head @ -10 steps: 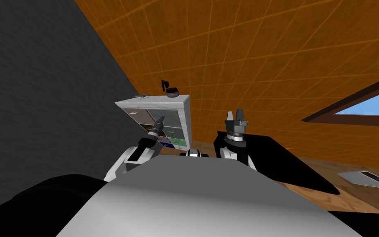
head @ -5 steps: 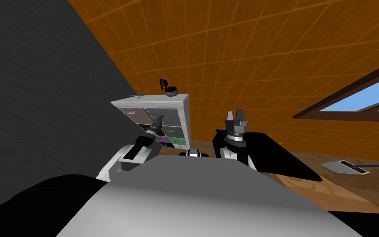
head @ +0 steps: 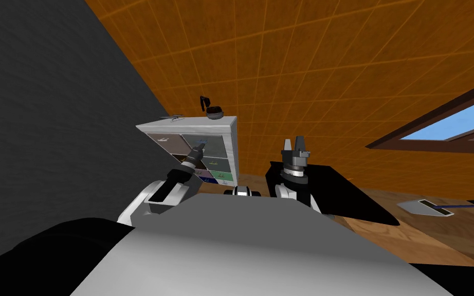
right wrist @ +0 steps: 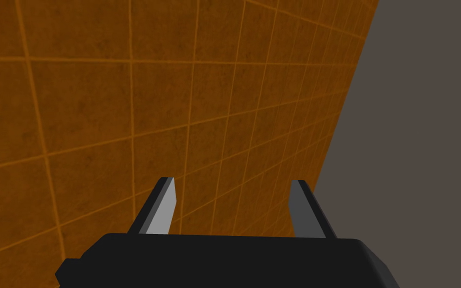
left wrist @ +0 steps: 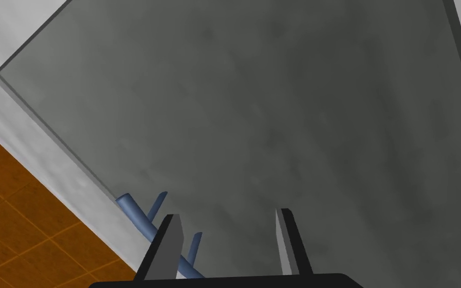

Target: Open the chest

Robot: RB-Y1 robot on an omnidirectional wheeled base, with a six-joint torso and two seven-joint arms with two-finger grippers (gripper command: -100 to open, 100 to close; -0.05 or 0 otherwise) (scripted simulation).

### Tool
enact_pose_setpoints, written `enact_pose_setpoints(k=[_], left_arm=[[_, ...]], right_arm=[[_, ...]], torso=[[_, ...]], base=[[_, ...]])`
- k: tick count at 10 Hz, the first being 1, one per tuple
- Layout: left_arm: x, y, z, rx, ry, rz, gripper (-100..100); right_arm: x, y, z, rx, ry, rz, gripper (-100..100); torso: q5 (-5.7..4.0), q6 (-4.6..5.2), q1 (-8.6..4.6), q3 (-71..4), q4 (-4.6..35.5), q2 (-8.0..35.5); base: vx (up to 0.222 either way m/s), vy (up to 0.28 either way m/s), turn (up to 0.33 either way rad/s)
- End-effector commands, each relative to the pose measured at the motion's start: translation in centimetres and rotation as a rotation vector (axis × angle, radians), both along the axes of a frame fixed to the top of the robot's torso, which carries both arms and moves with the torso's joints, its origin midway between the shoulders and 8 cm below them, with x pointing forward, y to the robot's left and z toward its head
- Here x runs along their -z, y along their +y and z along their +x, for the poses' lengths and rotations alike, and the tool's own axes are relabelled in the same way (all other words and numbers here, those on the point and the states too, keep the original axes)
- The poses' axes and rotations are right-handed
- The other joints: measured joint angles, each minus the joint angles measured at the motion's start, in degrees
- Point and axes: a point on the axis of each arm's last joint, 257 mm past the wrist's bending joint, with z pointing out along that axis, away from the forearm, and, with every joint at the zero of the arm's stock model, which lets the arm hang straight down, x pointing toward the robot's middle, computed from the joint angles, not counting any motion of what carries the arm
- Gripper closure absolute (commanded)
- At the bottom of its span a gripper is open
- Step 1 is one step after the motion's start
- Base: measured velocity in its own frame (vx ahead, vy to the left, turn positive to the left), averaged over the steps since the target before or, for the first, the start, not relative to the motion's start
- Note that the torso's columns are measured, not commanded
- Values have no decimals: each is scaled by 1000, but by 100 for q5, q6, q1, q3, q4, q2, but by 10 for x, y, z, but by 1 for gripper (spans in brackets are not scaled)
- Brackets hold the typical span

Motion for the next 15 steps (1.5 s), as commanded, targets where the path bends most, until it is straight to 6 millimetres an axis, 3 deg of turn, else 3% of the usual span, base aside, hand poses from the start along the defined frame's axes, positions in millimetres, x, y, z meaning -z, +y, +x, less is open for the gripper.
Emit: enact_pose_setpoints(k=[1,3,4,9,10,15], left_arm=[[-5,-2,-3,6,-6,1,-100],[6,2,-3,-5,26,-9,-100],[13,3,-3,-9,45,-13,100],[14,-5,-8,6,49,-21,100],[27,5,-4,-12,78,-20,-100],[64,45,8,-79,175,-22,-100]], right_arm=[[0,0,0,0,0,0,0],[0,0,0,0,0,0,0],[0,0,0,0,0,0,0],[0,0,0,0,0,0,0],[0,0,0,0,0,0,0],[0,0,0,0,0,0,0]], torso=[[1,-5,1,3,1,5],[8,-2,15,-16,-13,-31],[10,8,17,-29,-22,-42],[51,3,53,-25,-70,-65],[48,4,40,-46,-80,-102],[48,3,43,-22,-69,-62]], base=[[0,0,0],[65,13,-2],[0,0,0],[-155,28,36],[-21,4,-7],[10,-10,-17]])
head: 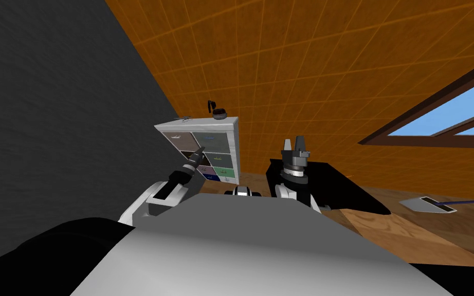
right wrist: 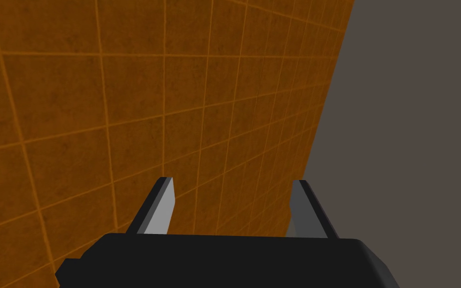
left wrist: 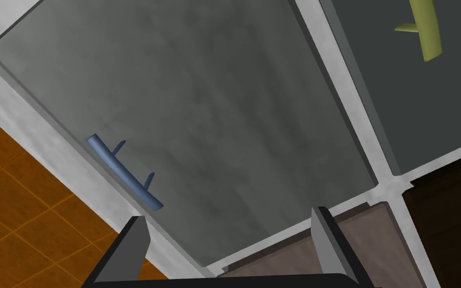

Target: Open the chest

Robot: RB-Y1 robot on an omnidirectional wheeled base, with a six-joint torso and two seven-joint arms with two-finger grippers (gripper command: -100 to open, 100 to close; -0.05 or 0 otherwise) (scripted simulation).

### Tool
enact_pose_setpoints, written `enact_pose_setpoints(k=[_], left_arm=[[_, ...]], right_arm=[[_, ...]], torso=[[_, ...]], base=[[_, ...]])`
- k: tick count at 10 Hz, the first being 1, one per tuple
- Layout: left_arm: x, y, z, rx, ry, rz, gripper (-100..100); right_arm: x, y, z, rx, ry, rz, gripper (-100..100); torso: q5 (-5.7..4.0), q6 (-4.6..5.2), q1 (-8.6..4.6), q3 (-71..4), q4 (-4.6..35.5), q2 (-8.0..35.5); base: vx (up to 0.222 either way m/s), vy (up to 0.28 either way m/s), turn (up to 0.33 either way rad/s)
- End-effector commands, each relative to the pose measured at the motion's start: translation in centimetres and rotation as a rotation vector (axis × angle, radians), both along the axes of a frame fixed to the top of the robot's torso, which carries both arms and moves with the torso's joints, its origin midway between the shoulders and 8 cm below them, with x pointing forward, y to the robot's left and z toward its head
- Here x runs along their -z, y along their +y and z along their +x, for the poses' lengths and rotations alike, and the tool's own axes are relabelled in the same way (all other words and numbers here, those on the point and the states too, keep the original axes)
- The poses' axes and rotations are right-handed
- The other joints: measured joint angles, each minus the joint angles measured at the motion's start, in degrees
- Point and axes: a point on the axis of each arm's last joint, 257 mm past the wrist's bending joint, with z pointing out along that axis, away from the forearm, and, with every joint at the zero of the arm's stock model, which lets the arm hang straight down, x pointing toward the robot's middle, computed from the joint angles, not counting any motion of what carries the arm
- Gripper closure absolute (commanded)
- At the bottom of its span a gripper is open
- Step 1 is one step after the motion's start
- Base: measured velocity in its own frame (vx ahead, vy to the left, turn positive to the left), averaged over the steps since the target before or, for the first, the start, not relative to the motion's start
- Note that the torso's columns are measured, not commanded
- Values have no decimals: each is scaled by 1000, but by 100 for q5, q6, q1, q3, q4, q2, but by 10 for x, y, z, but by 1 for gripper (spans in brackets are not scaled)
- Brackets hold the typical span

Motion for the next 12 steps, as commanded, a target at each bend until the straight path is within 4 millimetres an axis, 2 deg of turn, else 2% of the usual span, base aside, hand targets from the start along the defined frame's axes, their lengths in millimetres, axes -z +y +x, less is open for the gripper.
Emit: enact_pose_setpoints(k=[1,7,12], left_arm=[[12,25,8,-39,52,-4,-100],[-10,50,17,-66,79,-15,-100],[-21,74,23,-107,119,-12,-100]], right_arm=[[0,0,0,0,0,0,0],[0,0,0,0,0,0,0],[0,0,0,0,0,0,0]], torso=[[0,0,-1,0,0,0],[1,0,3,-5,-3,-8],[0,0,1,-4,-2,-6]], base=[[14,-25,-58],[11,-26,-41],[11,-23,-38]])
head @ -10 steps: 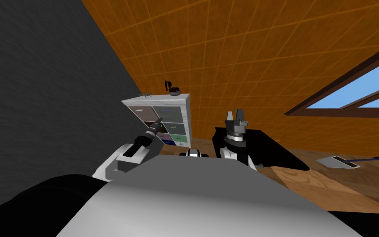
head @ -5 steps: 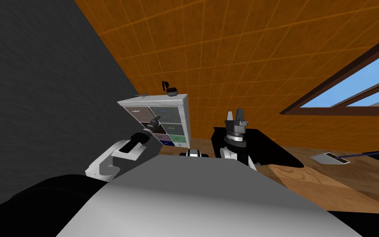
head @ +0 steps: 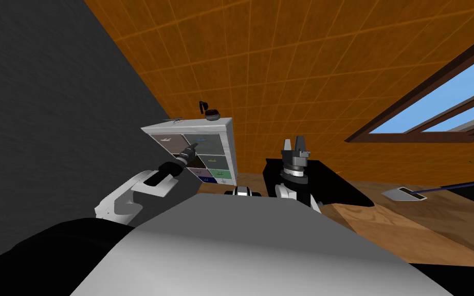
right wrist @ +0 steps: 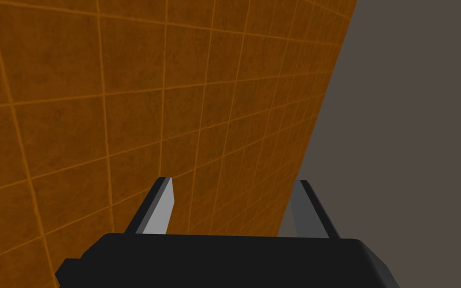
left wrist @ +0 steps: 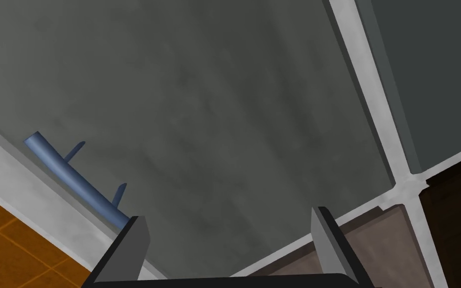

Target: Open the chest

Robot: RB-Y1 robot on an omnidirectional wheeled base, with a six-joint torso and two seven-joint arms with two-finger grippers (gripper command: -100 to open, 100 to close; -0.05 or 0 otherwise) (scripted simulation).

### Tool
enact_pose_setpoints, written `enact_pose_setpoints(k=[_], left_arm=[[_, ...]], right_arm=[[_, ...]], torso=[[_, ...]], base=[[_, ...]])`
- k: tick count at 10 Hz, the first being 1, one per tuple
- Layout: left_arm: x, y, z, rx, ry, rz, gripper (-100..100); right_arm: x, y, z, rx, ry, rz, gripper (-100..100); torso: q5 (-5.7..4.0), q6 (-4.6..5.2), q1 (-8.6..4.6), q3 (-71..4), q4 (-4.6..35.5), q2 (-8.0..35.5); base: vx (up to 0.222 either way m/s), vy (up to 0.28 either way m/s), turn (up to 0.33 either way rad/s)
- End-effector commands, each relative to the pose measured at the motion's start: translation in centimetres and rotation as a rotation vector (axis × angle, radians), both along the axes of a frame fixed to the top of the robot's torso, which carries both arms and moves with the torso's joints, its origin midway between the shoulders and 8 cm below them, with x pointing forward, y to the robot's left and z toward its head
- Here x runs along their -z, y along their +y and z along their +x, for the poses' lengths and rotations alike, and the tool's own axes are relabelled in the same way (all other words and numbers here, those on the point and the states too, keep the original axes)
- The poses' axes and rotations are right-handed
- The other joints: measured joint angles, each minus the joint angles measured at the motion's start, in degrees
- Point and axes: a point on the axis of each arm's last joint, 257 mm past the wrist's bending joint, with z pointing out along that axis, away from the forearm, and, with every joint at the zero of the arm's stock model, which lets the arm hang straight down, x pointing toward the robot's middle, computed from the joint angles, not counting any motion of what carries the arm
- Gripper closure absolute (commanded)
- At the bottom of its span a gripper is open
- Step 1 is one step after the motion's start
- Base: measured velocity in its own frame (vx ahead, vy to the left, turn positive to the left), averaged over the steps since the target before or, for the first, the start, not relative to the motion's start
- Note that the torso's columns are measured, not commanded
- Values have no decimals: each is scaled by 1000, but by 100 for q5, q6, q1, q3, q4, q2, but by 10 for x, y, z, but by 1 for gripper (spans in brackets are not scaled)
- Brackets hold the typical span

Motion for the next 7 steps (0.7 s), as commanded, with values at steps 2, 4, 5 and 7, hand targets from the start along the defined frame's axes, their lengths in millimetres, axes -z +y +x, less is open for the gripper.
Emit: enact_pose_setpoints(k=[2,4,5,7], left_arm=[[-9,15,3,-28,25,3,-100],[-15,21,5,-42,37,7,-100],[-19,24,5,-48,42,8,-100],[-27,26,7,-56,50,12,-100]], right_arm=[[0,0,0,0,0,0,0],[0,0,0,0,0,0,0],[0,0,0,0,0,0,0],[0,0,0,0,0,0,0]], torso=[[0,0,-1,1,0,0],[-1,0,-2,0,0,-1],[-3,3,-1,-3,2,-3],[-20,11,-7,-17,15,-14]], base=[[8,-17,-26],[8,-20,-31],[-5,-26,-21],[-1,-22,-32]])
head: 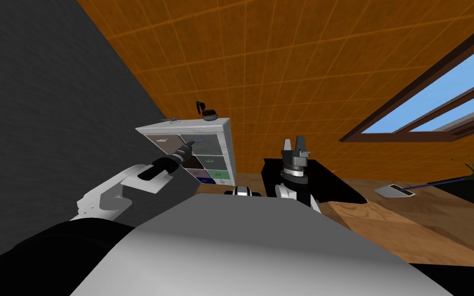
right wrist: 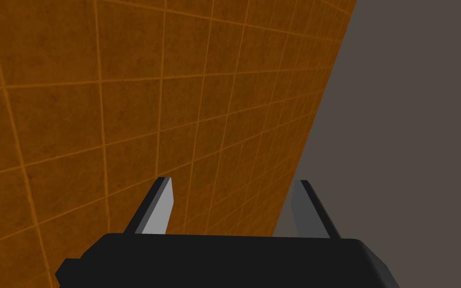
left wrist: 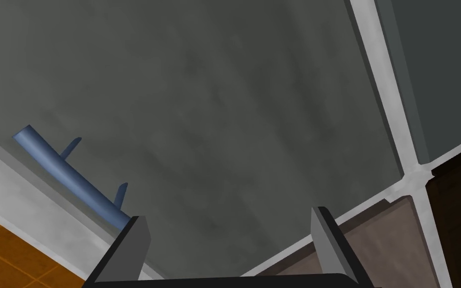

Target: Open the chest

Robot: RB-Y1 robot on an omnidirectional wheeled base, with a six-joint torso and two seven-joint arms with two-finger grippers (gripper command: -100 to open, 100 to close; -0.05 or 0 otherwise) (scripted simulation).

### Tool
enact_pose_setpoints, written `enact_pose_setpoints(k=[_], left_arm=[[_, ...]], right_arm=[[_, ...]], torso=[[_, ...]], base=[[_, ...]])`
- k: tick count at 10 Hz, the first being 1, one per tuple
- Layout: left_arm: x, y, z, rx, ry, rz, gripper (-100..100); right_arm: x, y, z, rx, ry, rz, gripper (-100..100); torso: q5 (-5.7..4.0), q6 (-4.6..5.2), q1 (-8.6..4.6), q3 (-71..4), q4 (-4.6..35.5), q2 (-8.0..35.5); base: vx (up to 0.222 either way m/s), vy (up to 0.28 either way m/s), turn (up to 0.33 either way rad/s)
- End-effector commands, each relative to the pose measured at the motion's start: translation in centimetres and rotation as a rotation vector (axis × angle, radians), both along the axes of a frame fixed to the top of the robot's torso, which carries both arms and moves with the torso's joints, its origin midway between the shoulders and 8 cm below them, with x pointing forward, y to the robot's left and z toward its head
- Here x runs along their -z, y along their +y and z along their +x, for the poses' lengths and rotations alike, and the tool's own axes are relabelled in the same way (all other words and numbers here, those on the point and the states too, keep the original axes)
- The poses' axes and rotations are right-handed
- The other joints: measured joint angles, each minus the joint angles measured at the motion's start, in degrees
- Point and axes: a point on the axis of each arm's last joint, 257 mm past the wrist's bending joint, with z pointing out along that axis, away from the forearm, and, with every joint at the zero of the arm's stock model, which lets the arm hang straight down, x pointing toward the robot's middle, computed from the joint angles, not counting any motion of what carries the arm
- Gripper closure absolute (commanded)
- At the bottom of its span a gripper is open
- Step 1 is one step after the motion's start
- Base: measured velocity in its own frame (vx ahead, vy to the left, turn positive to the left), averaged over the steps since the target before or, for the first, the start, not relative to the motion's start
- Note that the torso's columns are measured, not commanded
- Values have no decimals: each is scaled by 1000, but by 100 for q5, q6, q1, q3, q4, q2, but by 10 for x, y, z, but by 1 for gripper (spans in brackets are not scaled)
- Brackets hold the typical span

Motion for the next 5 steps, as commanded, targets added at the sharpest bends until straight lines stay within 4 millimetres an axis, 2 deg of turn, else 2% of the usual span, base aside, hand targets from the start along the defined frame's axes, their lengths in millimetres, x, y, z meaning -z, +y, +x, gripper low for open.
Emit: enact_pose_setpoints(k=[1,5], left_arm=[[-17,2,3,-6,-5,8,-100],[-28,-5,3,4,-6,12,-100]], right_arm=[[0,0,0,0,0,0,0],[0,0,0,0,0,0,0]], torso=[[-9,5,-6,-7,5,-6],[-31,21,-29,-22,15,-20]], base=[[-1,-19,-19],[5,-9,-7]])
